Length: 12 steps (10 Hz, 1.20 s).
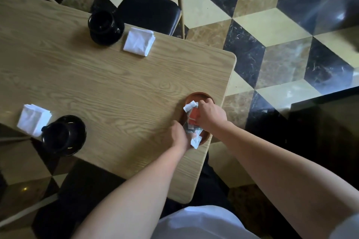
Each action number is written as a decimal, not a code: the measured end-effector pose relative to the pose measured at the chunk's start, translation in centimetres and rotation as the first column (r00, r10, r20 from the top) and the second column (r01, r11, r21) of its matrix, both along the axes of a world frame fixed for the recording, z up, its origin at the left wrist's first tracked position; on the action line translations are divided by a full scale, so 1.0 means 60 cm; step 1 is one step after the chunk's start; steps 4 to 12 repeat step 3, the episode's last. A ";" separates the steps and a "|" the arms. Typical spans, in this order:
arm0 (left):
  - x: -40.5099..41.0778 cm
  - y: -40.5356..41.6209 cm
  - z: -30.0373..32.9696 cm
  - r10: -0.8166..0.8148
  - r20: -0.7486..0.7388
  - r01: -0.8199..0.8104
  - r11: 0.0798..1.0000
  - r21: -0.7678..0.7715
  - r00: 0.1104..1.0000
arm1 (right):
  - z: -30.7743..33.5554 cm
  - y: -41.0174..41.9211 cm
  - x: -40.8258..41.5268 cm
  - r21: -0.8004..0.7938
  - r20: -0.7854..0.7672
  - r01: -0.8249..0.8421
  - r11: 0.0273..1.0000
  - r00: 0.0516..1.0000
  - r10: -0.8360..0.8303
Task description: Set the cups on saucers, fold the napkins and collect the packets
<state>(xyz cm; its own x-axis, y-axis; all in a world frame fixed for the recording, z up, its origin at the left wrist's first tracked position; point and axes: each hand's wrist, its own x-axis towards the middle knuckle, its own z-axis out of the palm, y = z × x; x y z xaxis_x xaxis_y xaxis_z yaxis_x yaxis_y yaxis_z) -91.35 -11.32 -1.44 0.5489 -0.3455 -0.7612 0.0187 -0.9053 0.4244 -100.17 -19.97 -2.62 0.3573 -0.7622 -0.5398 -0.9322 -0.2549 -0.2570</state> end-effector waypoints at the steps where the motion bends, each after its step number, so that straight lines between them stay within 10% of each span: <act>1: 0.002 0.010 0.016 -0.133 0.065 0.135 0.990 -0.027 0.989 | 0.016 0.013 -0.011 -0.047 0.039 0.108 0.993 0.994 -0.106; 3: 0.031 0.073 0.071 -0.548 0.294 0.590 0.804 -0.072 0.783 | 0.078 0.096 -0.016 -0.133 0.064 0.256 0.958 0.966 -0.249; 12: 0.031 0.073 0.071 -0.548 0.294 0.590 0.804 -0.072 0.783 | 0.078 0.096 -0.016 -0.133 0.064 0.256 0.958 0.966 -0.249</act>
